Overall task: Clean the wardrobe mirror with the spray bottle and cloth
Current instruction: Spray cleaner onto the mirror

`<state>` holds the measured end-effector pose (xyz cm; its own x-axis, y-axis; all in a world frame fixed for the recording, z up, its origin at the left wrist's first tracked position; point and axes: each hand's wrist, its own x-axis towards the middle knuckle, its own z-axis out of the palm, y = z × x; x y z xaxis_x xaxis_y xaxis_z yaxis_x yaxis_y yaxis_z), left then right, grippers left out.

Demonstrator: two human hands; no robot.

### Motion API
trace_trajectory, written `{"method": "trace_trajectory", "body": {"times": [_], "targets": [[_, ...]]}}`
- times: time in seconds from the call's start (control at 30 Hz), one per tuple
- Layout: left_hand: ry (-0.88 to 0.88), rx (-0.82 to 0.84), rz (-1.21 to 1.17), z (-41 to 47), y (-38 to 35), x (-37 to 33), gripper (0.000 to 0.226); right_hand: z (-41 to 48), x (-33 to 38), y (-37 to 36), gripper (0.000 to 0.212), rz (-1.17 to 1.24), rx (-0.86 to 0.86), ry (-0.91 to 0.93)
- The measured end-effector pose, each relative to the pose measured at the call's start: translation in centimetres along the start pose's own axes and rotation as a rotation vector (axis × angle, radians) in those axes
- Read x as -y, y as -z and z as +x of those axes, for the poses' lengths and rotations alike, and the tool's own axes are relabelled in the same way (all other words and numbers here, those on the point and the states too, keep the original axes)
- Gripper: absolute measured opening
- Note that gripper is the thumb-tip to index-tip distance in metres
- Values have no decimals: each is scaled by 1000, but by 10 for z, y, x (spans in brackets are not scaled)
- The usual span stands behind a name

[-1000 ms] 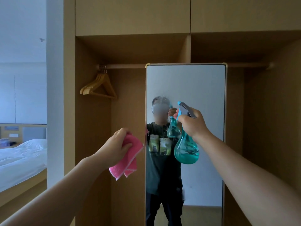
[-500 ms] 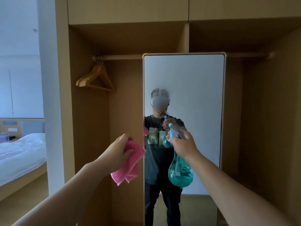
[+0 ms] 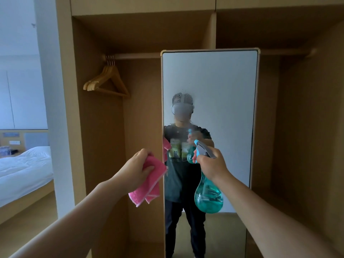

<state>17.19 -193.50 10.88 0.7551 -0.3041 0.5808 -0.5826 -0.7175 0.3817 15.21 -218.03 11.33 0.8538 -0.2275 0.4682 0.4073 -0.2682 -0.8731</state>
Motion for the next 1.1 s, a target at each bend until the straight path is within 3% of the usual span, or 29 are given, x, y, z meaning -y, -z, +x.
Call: {"method": "trace_trajectory", "body": {"times": [0.73, 1.1], "targets": [[-86, 49, -47, 13, -26, -38, 22, -12, -1, 72, 18, -81, -140, -26], [-133, 69, -58, 23, -39, -61, 22, -10, -15, 104, 9, -146, -195, -75]]}}
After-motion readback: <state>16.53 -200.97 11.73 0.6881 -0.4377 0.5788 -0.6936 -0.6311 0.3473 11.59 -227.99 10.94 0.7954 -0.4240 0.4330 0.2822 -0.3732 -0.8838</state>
